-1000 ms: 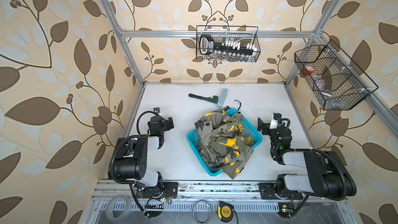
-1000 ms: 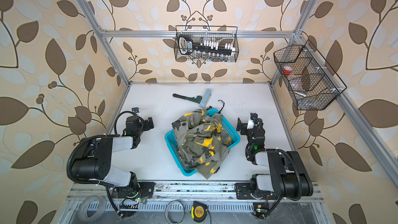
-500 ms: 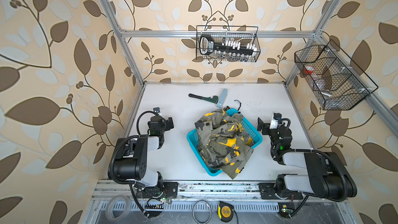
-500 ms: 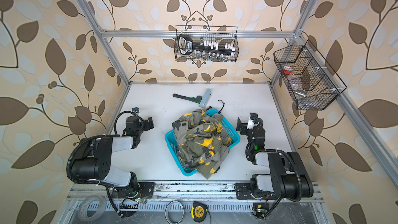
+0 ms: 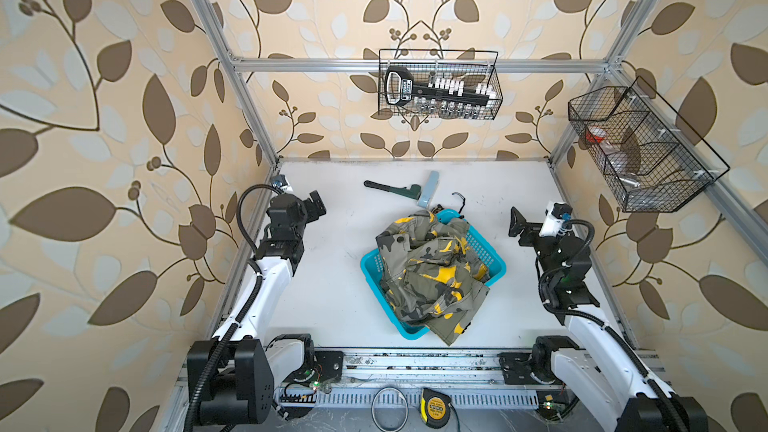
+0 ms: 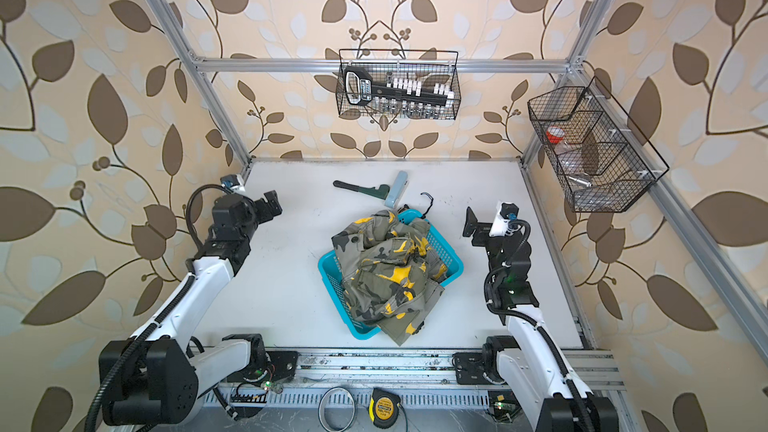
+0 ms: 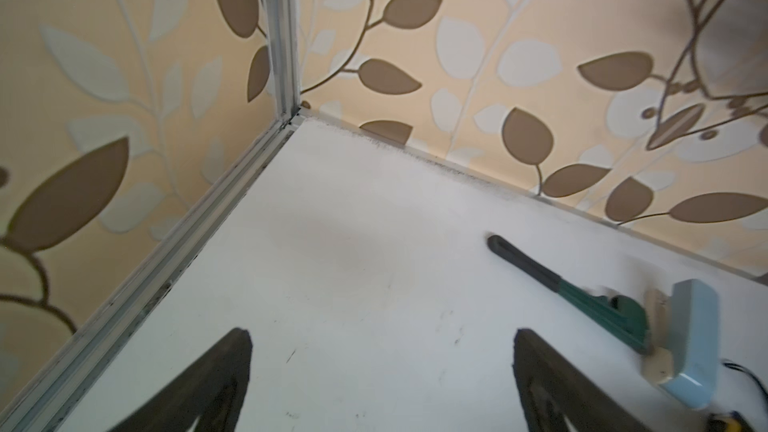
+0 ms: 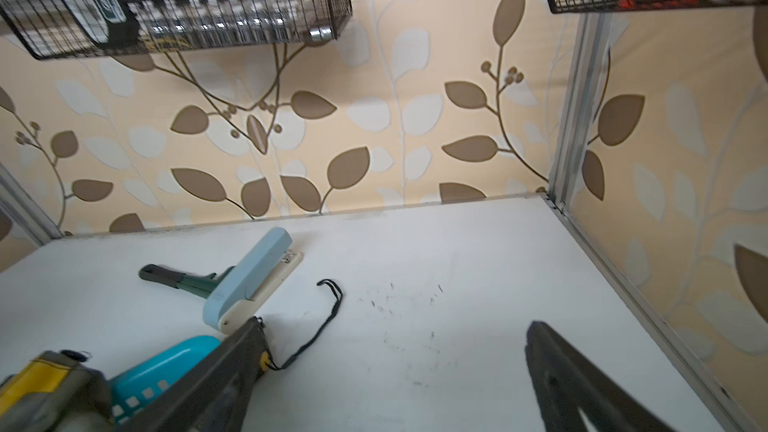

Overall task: Fold and stack the trousers
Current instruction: 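Reach both grippers into the teal basket toward the camouflage trousers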

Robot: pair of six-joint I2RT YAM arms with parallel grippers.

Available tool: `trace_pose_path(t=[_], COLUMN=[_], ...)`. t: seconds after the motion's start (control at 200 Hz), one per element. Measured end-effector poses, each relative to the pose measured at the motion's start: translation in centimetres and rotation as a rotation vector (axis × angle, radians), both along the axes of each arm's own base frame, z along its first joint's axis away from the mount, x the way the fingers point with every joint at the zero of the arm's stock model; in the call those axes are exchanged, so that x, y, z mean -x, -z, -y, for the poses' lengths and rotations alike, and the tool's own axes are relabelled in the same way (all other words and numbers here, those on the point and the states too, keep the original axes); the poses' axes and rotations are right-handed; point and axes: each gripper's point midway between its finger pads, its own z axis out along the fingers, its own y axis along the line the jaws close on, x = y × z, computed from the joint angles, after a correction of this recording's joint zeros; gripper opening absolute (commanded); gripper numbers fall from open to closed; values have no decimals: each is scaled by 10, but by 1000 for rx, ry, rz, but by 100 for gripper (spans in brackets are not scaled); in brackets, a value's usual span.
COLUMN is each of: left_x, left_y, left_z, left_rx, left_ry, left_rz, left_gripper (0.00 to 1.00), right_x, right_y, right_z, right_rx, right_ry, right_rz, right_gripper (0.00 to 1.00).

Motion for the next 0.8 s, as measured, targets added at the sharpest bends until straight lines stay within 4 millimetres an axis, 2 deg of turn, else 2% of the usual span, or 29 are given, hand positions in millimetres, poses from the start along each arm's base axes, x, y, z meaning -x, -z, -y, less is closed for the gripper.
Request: trace_pose_path(t=[0.07,0.12,0.215,0.31,0.415,0.53,0.615,0.72,0.8], left_x=[-1,2,16,39,68,105,130,153,161], left_y=[-22,-34,-44,-37,-27,-20,-13,-7,5], left_z=[17,37,78,109,140,187,218,250,270], left_rx=[16,8,-16,-6,14,18,10,-5,-35], left_ry=[52,111,259,405,542,729,842,929,957], left_rz=[-9,-33,-88,-168,-250,-313,-356,-382,-416], left_gripper=[99,99,99,99,99,99,99,99,99], right_x=[1,2,8,18,32,52,64,74,80], right_y=[-6,-6,-1,9,31,58,69,74,81], right_z=[-11,-20,-37,-54,-68,-73,-74,-77,-77], right_rx=[-25,-41,-70,-96,-118,-142,-166,-207,-238], right_ry=[-44,-73,-114,-144,-162,-149,-134,-125,-108], right_rz=[-53,-111,-233,-355,-505,-648,-712,-744,-765], right_gripper=[100,100,99,98,97,95,95,94,93])
